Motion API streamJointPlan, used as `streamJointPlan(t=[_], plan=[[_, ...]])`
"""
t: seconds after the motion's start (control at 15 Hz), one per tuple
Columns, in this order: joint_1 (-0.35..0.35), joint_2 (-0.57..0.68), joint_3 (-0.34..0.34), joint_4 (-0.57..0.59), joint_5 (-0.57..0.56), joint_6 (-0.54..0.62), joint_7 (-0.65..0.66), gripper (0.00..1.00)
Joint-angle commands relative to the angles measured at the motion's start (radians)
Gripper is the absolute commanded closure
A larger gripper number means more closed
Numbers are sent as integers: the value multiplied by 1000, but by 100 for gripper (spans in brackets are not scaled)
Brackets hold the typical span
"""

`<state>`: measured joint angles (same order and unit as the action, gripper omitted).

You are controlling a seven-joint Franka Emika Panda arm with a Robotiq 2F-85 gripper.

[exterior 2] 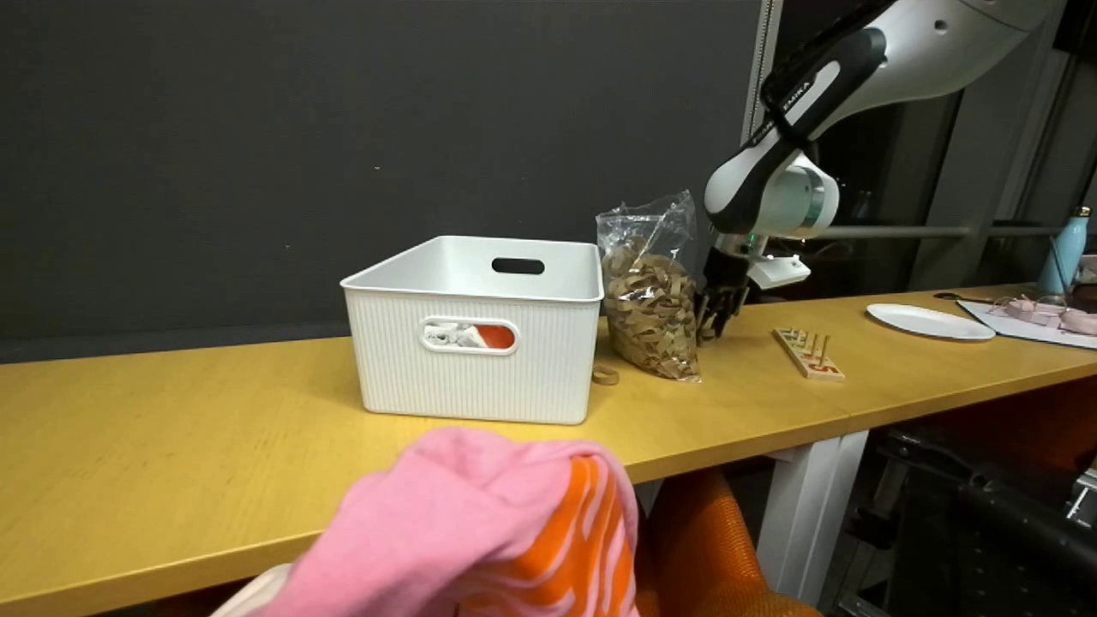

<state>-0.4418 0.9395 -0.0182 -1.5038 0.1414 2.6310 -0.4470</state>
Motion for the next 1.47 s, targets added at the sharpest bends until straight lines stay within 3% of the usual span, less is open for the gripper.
streamJointPlan(t=[0.0, 0.47, 0.93, 1.2, 1.4], plan=[[8, -41, -6, -64, -30, 25, 37, 44], [14, -79, -14, -114, -37, 54, 51, 97], [47, -208, -63, -253, -85, 142, 117, 99], [108, -359, -155, -369, -150, 192, 213, 99], [193, -505, -235, -482, -226, 241, 301, 99]])
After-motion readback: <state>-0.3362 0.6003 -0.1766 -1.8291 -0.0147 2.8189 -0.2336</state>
